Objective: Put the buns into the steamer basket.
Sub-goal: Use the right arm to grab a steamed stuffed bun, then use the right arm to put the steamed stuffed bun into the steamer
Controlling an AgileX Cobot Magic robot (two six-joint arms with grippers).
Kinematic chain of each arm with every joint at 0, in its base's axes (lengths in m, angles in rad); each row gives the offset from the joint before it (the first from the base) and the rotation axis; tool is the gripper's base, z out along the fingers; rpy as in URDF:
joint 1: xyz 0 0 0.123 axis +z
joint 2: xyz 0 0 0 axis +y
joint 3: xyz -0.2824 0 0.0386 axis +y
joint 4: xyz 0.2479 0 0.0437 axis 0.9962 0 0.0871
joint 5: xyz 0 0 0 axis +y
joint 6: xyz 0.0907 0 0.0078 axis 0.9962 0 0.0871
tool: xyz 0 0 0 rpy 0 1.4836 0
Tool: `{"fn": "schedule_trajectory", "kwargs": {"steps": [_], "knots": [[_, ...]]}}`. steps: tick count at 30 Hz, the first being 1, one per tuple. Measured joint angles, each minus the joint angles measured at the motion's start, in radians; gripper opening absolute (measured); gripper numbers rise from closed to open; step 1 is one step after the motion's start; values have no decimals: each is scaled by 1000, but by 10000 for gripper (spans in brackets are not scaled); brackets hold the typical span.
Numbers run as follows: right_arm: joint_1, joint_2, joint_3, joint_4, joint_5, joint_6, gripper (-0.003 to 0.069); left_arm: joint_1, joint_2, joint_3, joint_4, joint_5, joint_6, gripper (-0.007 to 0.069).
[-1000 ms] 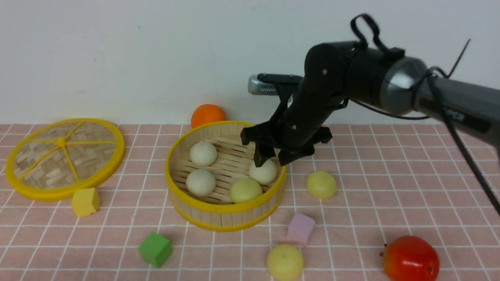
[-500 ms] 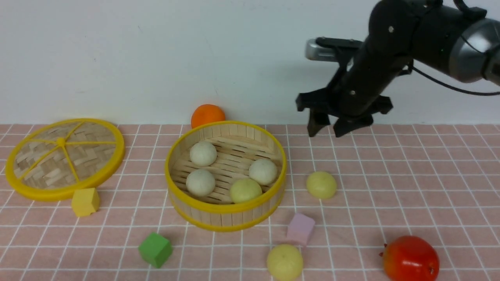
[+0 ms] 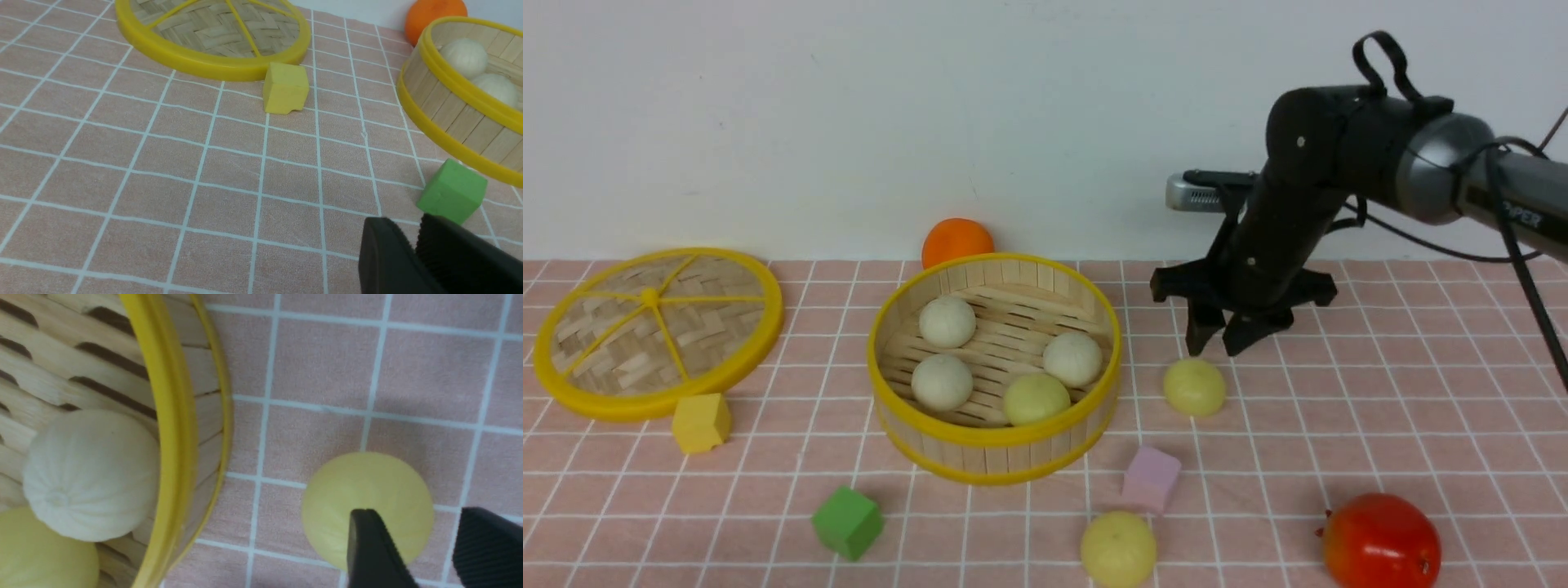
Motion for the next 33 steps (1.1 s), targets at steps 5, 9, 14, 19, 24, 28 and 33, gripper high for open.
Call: {"fn": "schedule_trajectory", "kwargs": {"steps": [5, 9, 14, 19, 24, 28, 33], "knots": [[0, 37, 0, 41, 0, 0, 322, 0, 0, 0, 0, 0, 0, 169], [-1, 64, 0, 55, 2, 1, 309, 0, 0, 0, 0, 0, 0, 171], [-2, 68, -2, 55, 1, 1, 187, 0, 0, 0, 0, 0, 0, 176], [-2, 67, -2, 53, 12, 12, 27, 0, 0, 0, 0, 0, 0, 181], [-2, 30, -2, 5, 35, 25, 22, 0, 0, 0, 0, 0, 0, 184], [-2, -33, -2, 4, 44, 26, 22, 0, 0, 0, 0, 0, 0, 190], [-2, -101, -2, 90, -10, -3, 22, 0, 0, 0, 0, 0, 0, 195]]}}
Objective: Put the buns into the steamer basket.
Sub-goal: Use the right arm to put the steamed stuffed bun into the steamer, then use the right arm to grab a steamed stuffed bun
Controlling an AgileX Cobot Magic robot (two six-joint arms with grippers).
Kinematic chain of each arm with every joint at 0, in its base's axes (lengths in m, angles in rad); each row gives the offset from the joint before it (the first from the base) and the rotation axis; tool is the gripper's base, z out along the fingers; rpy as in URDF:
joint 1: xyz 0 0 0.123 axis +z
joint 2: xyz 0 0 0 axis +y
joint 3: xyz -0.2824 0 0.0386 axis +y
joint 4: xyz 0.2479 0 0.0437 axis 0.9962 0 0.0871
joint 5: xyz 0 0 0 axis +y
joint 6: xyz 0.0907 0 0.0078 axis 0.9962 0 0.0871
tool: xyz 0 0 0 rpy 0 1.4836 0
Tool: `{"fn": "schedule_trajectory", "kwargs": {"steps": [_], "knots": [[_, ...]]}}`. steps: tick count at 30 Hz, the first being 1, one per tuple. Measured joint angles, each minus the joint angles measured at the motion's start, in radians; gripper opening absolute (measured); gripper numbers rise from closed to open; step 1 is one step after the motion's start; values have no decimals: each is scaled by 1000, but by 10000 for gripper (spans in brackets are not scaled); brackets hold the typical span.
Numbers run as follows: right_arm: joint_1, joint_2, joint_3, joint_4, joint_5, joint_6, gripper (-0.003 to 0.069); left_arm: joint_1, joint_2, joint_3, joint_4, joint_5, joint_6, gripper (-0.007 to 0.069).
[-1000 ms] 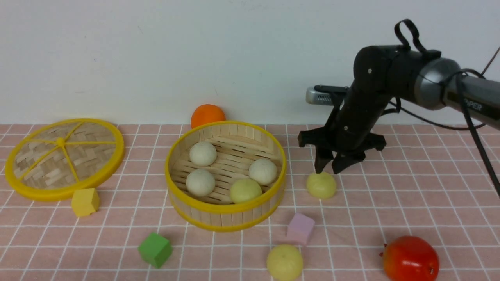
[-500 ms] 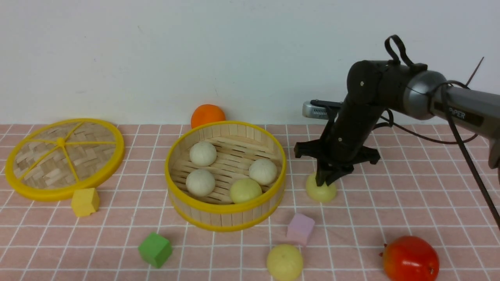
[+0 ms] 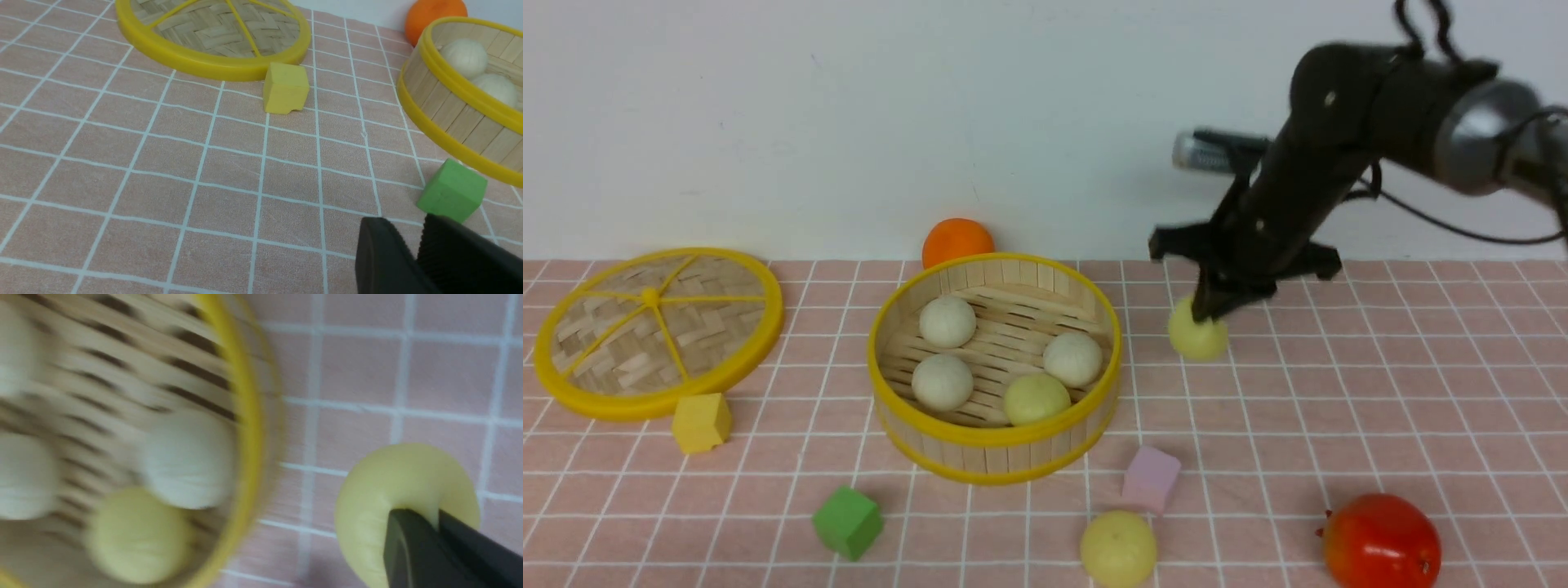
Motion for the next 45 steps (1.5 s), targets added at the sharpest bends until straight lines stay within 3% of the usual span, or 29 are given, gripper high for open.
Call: {"fn": "schedule_trajectory", "kwargs": {"steps": [4, 7, 21, 27, 34, 36, 41, 45], "knots": [[14, -15, -16, 166, -90, -110, 22, 0, 0, 0, 0, 0, 0, 201], [39, 13, -44, 224, -131, -165, 22, 0, 0, 0, -1, 0, 0, 203], [83, 280, -277, 257, -245, -200, 24, 0, 0, 0, 0, 0, 0, 209], [83, 311, -281, 235, -248, -201, 102, 0, 0, 0, 0, 0, 0, 213], [83, 266, -321, 217, -42, -165, 363, 0, 0, 0, 0, 0, 0, 216], [85, 230, -322, 198, 44, -136, 394, 0, 0, 0, 0, 0, 0, 219], [130, 130, -239, 139, 185, -83, 394, 0, 0, 0, 0, 0, 0, 220], [240, -6, 35, 58, 156, -26, 318, 0, 0, 0, 0, 0, 0, 223]]}}
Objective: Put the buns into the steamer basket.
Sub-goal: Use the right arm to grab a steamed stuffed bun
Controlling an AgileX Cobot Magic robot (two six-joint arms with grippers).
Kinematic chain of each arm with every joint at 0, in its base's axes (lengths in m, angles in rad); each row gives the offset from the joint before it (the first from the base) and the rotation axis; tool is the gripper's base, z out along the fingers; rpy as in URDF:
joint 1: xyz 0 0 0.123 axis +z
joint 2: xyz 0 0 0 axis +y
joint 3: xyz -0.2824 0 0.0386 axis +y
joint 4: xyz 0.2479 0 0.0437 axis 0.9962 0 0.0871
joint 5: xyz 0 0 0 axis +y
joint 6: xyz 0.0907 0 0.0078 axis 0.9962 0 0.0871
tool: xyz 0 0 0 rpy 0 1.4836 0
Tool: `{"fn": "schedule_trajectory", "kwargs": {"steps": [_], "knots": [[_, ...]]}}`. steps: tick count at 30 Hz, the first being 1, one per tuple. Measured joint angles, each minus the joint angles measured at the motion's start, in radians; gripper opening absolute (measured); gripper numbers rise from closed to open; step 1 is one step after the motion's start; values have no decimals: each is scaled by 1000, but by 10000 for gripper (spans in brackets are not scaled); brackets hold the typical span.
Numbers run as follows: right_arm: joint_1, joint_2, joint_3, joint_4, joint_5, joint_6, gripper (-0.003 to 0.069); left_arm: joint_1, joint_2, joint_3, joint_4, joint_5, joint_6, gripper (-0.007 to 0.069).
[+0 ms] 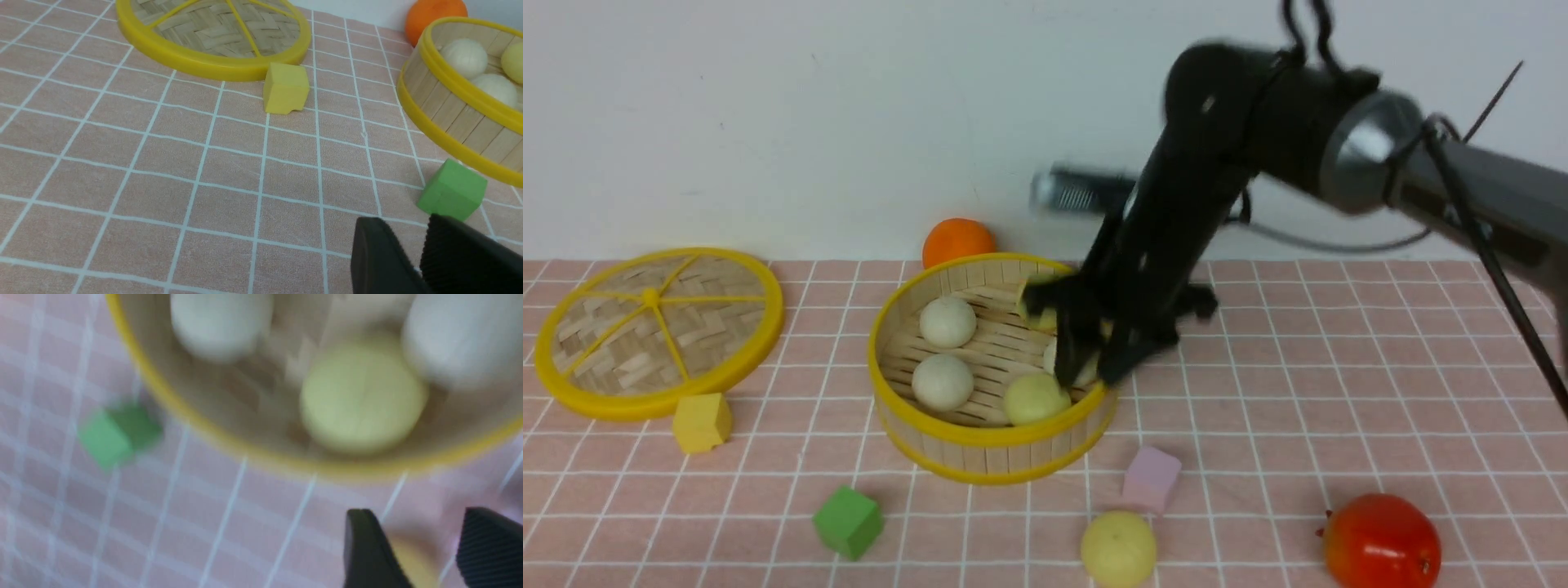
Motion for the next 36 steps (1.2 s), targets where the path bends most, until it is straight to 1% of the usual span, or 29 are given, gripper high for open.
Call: {"fn": "schedule_trajectory", "kwargs": {"steps": [1, 3, 4, 5, 7, 8, 9, 11, 17, 28, 32, 35, 36], "knots": [[10, -6, 12, -5, -4, 4, 314, 0, 0, 0, 0, 0, 0, 223], [63, -83, 153, -88, -67, 73, 261, 0, 0, 0, 0, 0, 0, 226], [67, -83, 153, -95, -72, 79, 259, 0, 0, 0, 0, 0, 0, 227], [97, -124, 227, -159, -114, 135, 244, 0, 0, 0, 0, 0, 0, 229], [124, -143, 272, -214, -143, 178, 242, 0, 0, 0, 0, 0, 0, 231], [124, -143, 272, -214, -143, 184, 242, 0, 0, 0, 0, 0, 0, 232], [149, -145, 303, -250, -164, 228, 251, 0, 0, 0, 0, 0, 0, 234], [165, -141, 326, -255, -182, 251, 264, 0, 0, 0, 0, 0, 0, 236], [178, -141, 377, -256, -232, 263, 284, 0, 0, 0, 0, 0, 0, 237], [177, -103, 390, -258, -248, 270, 285, 0, 0, 0, 0, 0, 0, 237], [177, -85, 394, -263, -257, 277, 255, 0, 0, 0, 0, 0, 0, 237], [177, -81, 394, -266, -272, 279, 163, 0, 0, 0, 0, 0, 0, 237], [177, -81, 394, -266, -272, 279, 157, 0, 0, 0, 0, 0, 0, 237]]}}
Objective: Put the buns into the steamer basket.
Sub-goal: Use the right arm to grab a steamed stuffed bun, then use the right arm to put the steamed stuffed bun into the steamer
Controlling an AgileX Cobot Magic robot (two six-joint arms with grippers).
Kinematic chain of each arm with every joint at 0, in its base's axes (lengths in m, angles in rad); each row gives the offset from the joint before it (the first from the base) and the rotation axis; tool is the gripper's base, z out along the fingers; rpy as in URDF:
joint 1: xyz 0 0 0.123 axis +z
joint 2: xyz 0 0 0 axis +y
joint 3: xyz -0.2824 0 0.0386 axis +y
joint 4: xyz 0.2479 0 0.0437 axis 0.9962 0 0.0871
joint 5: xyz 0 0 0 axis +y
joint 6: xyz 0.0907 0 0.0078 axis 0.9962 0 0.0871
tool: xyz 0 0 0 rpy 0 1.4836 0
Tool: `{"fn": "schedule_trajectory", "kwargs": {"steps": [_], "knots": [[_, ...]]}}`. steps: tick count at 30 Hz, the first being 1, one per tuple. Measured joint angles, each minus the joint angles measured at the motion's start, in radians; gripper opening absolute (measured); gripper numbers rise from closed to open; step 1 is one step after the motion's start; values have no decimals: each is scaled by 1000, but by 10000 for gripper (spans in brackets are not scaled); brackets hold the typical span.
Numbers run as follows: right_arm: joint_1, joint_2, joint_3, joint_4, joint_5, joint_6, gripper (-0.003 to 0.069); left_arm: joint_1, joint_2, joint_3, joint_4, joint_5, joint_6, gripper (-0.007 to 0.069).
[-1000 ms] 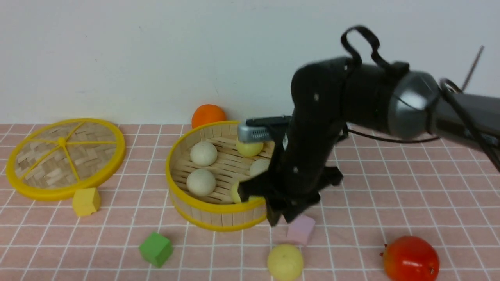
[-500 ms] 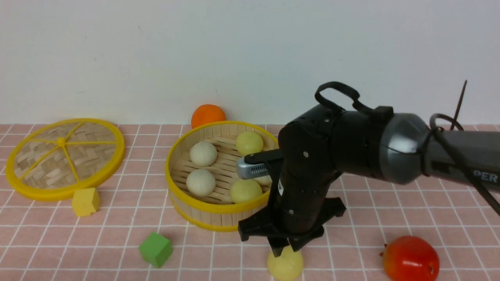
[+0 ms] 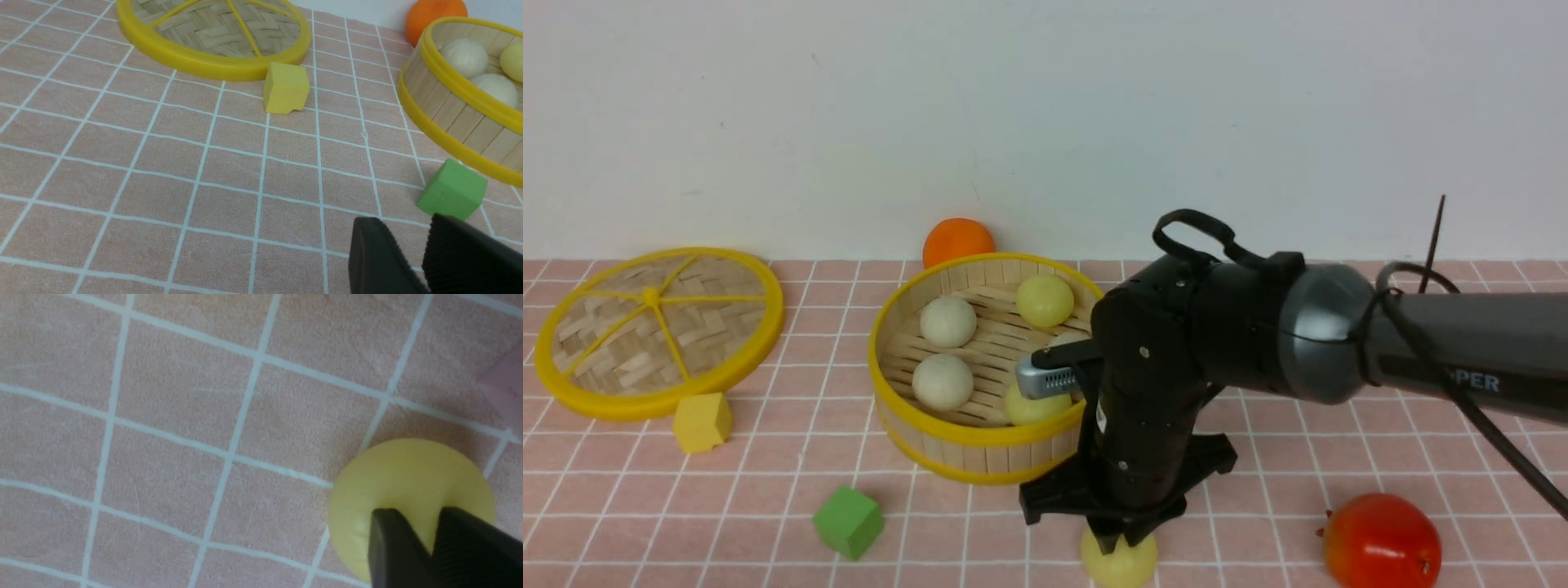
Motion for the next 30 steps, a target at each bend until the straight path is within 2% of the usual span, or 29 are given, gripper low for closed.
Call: {"fn": "schedule_trajectory", "kwargs": {"steps": [2, 3, 4, 10, 13, 16, 21, 30], "knots": [[0, 0, 0, -1, -1, 1, 65, 0, 0, 0, 0, 0, 0, 237], [0, 0, 0, -1, 0, 1, 58, 0, 0, 0, 0, 0, 0, 237], [0, 0, -3, -1, 10, 1, 15, 0, 0, 0, 0, 0, 0, 238], [-7, -1, -80, 11, 79, -61, 13, 0, 0, 0, 0, 0, 0, 238], [-46, -3, -225, 72, 92, -114, 13, 0, 0, 0, 0, 0, 0, 240], [-89, -3, -327, 127, 51, -153, 13, 0, 0, 0, 0, 0, 0, 240], [-143, 59, -499, 215, -107, -238, 13, 0, 0, 0, 0, 0, 0, 240], [-142, 229, -518, 188, -165, -256, 27, 0, 0, 0, 0, 0, 0, 240]]}}
